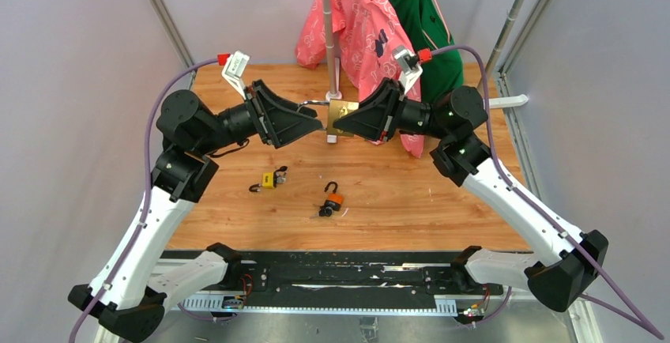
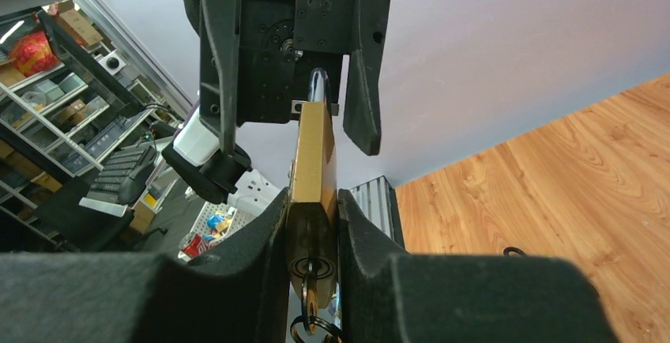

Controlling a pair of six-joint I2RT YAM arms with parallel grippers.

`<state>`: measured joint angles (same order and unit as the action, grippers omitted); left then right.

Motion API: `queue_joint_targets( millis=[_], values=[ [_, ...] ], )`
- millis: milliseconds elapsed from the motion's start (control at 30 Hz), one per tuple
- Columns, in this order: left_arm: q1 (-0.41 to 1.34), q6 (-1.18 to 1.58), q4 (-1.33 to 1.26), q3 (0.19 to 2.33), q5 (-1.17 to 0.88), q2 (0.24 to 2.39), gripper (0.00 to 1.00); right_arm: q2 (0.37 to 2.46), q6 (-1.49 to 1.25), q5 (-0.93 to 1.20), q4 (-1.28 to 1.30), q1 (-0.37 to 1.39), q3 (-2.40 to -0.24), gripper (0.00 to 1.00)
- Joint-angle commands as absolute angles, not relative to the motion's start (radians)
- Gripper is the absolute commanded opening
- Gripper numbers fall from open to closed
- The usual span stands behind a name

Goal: Lock with the key
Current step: Lock the lock.

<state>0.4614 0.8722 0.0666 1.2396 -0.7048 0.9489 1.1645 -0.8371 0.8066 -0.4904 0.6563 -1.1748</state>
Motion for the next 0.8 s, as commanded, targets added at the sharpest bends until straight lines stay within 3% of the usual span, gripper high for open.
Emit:
queue_joint_targets(
  millis=[0,67,100,433,567,767],
  values=[
    [0.462,0.702,0.233,1.322,-0.778,0.942,0.83,1.148,-0.800,0.856,-0.485,0.648,-1.283,0.00],
    [0.462,0.638,0.303,1.352,-0.767,0.943,0.97,1.152,-0.779,0.882,-0.447,0.649,-1.309,0.00],
    [0.462,0.610,0.336,1.368,-0.755,0.941,0.99,1.155,-0.771,0.896,-0.432,0.647,-1.323,0.00],
    [0.462,0.244,0.515,1.346,-0.478,0.786,1.00,1.155,-0.610,1.077,-0.180,0.586,-1.439,0.00],
    [0.462,0.199,0.670,1.482,-0.698,0.916,1.00,1.160,-0.599,1.109,-0.184,0.563,-1.432,0.00],
    [0.462,0.387,0.388,1.349,-0.776,0.912,1.00,1.172,-0.598,1.101,-0.211,0.563,-1.408,0.00]
  ],
)
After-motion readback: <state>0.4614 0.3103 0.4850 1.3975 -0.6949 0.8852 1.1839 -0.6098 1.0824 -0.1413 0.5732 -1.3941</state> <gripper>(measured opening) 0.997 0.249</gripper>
